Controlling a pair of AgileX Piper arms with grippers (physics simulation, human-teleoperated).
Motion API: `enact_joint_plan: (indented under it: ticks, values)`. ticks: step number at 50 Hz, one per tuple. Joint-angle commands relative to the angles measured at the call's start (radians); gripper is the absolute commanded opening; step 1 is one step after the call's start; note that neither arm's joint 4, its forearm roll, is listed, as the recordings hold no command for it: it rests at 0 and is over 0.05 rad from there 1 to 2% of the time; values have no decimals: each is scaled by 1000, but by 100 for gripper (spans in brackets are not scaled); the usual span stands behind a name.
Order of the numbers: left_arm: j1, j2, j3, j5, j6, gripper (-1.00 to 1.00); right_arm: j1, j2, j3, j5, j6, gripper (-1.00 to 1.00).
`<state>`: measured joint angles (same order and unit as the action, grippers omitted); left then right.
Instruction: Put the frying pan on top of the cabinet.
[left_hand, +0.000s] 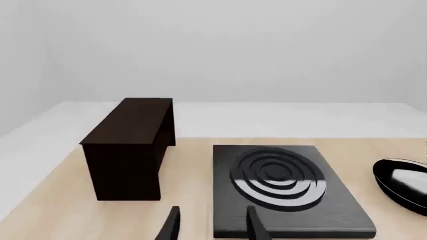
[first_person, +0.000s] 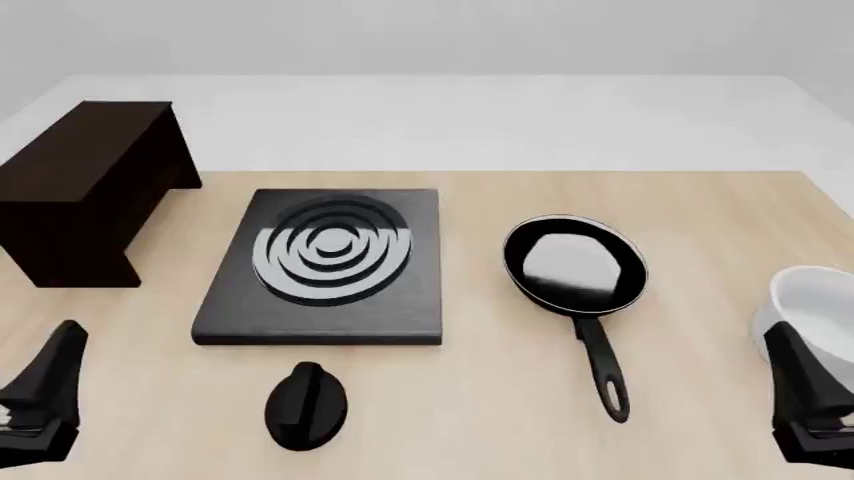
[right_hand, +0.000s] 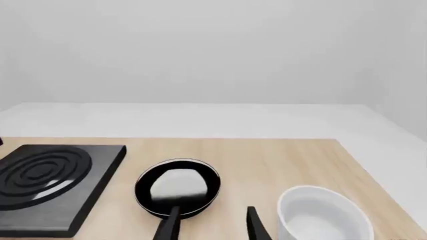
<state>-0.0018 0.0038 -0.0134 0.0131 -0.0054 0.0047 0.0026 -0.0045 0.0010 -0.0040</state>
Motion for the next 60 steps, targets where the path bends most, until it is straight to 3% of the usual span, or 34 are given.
enact_joint_plan:
  ticks: [1, 13, 19, 35, 48, 50, 52, 54, 60]
  values:
    - [-11, 23, 12, -42, -8, 100, -2, 3, -1, 0, -10, 100]
    - [-45, 1, -14, -20, 5, 100, -8, 1, 2, -4, -13, 100]
    - [-95, 78, -56, -60, -27, 100, -9, 3, 1, -5, -11, 100]
    - [-421, 543, -250, -352, -157, 100, -17, 4, 1, -5, -3, 100]
    - [-590, 849, -374, -500, -322, 100, -17, 3, -5, -1, -13, 100]
    - [-607, 873, -386, -515, -322, 100, -17, 3, -5, -1, -13, 100]
    - [-631, 929, -409, -550, -382, 100, -18, 4, -1, -8, -13, 100]
    - [-640, 938, -435, -543, -368, 100, -18, 6, -2, -9, -13, 100]
    - [-701, 1050, -487, -573, -436, 100, -18, 6, -13, 2, -14, 100]
